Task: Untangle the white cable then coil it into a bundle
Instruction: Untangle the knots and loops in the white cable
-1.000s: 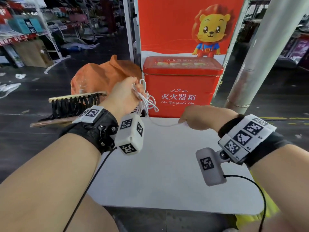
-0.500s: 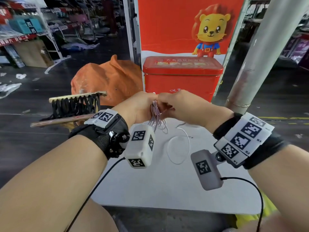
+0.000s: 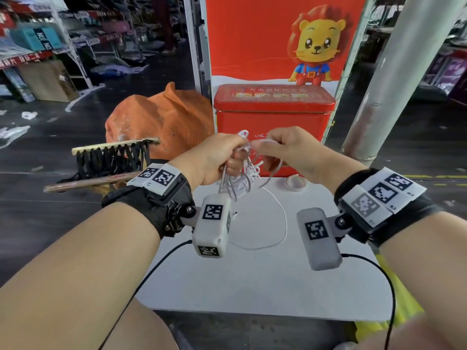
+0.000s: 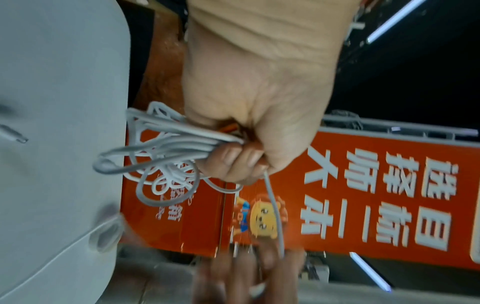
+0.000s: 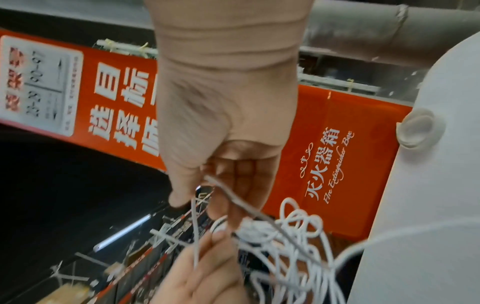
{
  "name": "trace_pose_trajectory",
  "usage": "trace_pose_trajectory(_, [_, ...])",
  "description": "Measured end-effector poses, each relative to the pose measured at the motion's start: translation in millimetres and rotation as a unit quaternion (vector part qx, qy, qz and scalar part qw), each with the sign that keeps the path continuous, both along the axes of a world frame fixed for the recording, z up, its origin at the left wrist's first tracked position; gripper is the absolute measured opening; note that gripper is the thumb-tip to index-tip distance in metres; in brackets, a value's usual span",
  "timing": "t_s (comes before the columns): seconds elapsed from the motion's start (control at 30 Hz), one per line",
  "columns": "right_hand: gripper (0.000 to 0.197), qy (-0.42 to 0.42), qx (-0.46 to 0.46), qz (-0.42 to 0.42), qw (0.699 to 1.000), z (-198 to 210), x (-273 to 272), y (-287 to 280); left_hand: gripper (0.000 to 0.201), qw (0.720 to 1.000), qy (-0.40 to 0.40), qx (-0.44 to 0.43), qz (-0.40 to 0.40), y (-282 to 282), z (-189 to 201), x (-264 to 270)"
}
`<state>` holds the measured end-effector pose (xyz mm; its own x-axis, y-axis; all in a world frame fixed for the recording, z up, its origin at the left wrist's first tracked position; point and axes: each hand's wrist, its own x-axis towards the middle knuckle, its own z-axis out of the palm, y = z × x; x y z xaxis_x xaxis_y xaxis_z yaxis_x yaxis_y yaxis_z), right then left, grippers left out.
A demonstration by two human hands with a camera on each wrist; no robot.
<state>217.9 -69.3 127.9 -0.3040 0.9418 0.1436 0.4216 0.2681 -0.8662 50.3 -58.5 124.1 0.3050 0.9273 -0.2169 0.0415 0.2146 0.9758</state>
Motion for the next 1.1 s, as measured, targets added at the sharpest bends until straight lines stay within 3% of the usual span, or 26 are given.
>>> trace_pose_trajectory(0.07, [0.024, 0.129, -0.041, 0.013, 0.991, 0, 8, 1, 0.03, 0.999, -0.038, 0.01, 0.031, 6, 1, -10])
trace_pose_trajectory(0.13, [0.017, 0.18, -0.042, 0.01, 0.983, 1, 11, 3, 0.029, 0.998, -0.053, 0.001, 0.035, 9, 0, -18])
trace_pose_trajectory(0.17, [0.014, 0.159, -0.019, 0.001, 0.987, 1, 11, 4, 0.029, 0.998, -0.055, -0.009, 0.026, 8, 0, -20])
trace_pose_trajectory(0.27, [0.011, -0.008, 0.124, -0.026, 0.992, 6, 7, 5, 0.033, 0.997, -0.056, -0.039, -0.026, 3, -1, -18])
trace_pose_trajectory(0.4, [0.01, -0.038, 0.199, -0.045, 0.978, 5, 0, 12, 0.051, 0.992, 0.006, -0.03, -0.12, -9, 6, -10])
trace_pose_trajectory(0.47, [0.011, -0.033, 0.177, -0.072, 0.981, 0, -2, 14, 0.042, 0.988, 0.024, 0.006, -0.15, -15, 9, -7])
trace_pose_trajectory(0.53, [0.023, 0.022, 0.096, -0.073, 0.993, -4, -1, 13, 0.037, 0.989, 0.021, 0.026, -0.146, -16, 10, -5])
trace_pose_trajectory(0.63, [0.05, 0.054, 0.019, 0.011, 0.998, -4, 3, 7, 0.039, 0.994, 0.016, 0.028, -0.105, -15, 10, -3])
trace_pose_trajectory(0.7, [0.044, -0.019, 0.041, 0.049, 0.998, -5, 1, 4, 0.042, 0.995, 0.019, 0.024, -0.094, -14, 10, -3])
trace_pose_trajectory(0.8, [0.031, -0.11, 0.064, 0.0, 0.992, -5, -3, 5, 0.048, 0.996, 0.02, 0.018, -0.089, -14, 10, -5])
trace_pose_trajectory(0.9, [0.031, -0.143, 0.025, -0.052, 0.988, -6, -1, 10, 0.046, 0.997, 0.006, 0.026, -0.073, -11, 13, -10])
trace_pose_trajectory(1.0, [0.022, -0.181, -0.039, -0.05, 0.982, -6, 3, 10, 0.047, 0.998, -0.016, 0.028, -0.053, -8, 13, -14])
trace_pose_trajectory(1.1, [0.015, -0.168, -0.075, -0.064, 0.981, -10, 8, 11, 0.048, 0.997, -0.054, 0.023, -0.041, -5, 10, -18])
